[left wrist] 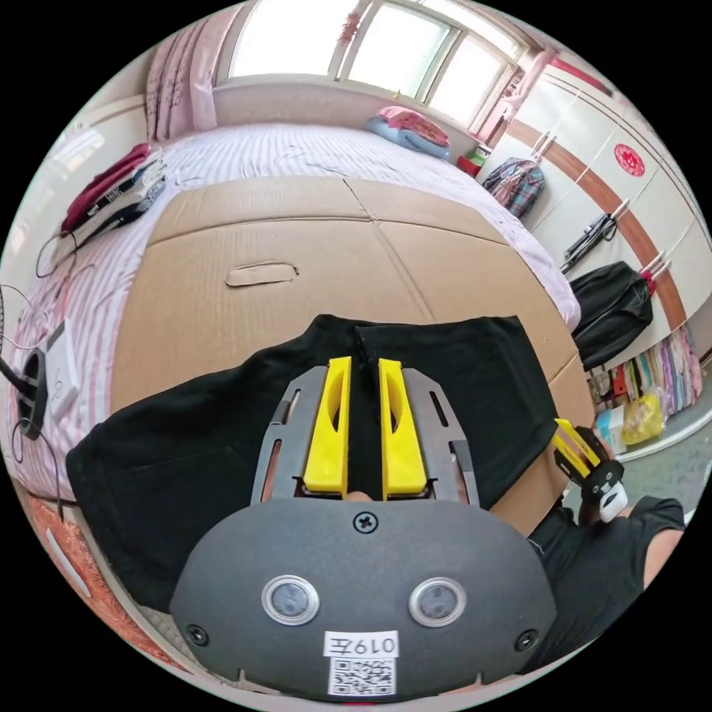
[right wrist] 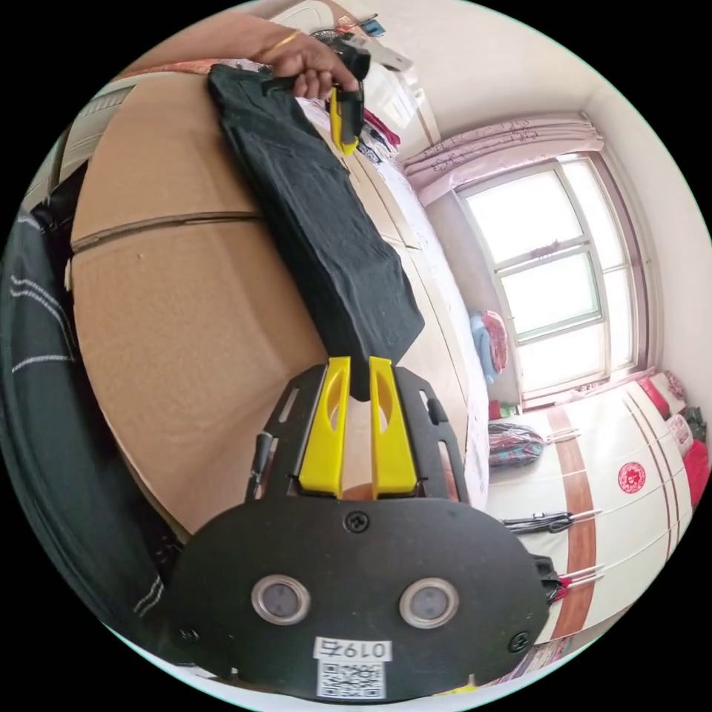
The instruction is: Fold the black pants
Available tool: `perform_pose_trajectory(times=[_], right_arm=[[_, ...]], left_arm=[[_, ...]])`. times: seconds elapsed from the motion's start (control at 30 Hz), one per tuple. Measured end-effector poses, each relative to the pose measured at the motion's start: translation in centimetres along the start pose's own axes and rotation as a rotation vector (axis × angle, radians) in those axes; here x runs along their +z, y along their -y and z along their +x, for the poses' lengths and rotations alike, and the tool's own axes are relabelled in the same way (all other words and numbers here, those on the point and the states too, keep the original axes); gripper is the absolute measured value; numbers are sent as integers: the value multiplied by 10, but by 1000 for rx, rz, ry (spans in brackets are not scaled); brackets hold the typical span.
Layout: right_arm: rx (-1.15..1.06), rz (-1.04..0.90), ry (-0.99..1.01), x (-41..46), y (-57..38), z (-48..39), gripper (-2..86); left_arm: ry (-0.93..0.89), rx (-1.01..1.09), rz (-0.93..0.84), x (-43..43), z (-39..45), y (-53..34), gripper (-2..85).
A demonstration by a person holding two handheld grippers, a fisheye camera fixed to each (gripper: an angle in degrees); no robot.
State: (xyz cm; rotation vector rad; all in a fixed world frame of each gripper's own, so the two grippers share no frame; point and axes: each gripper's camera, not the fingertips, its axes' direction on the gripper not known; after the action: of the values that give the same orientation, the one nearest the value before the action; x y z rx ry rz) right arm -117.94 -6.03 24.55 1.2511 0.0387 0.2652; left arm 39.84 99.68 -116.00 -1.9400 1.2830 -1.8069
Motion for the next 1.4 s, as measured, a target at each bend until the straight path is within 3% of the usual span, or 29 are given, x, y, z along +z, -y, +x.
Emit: perform_pose_trajectory(times=[0.1,0.33,0.57,0.77,0.93,1.07,1.27,1.4], right_arm=[[-21,54,100,10,-13,21,51],[235,251,541,107,-47,231,-6],[-47,64,830,323,50,334,5],[-233,-30,1316,493,105,380,78],[-250,57,1517,586,104,395,82],[-230,94,1584,640,91,402,82],[-217,198,1607,689,56,413,74],[-187,149,1663,732,40,413,74]], left_arm=[[-28,-31,2,9,-25,23,57],[-109,29,56,2,-52,57,45],[-197,511,160,-8,7,84,24],[-321,815,91,22,46,132,65],[-373,928,-54,77,72,186,98],[-431,1035,-176,119,93,214,107],[-479,1043,-164,131,102,229,100],[-475,1045,-145,131,108,230,89]])
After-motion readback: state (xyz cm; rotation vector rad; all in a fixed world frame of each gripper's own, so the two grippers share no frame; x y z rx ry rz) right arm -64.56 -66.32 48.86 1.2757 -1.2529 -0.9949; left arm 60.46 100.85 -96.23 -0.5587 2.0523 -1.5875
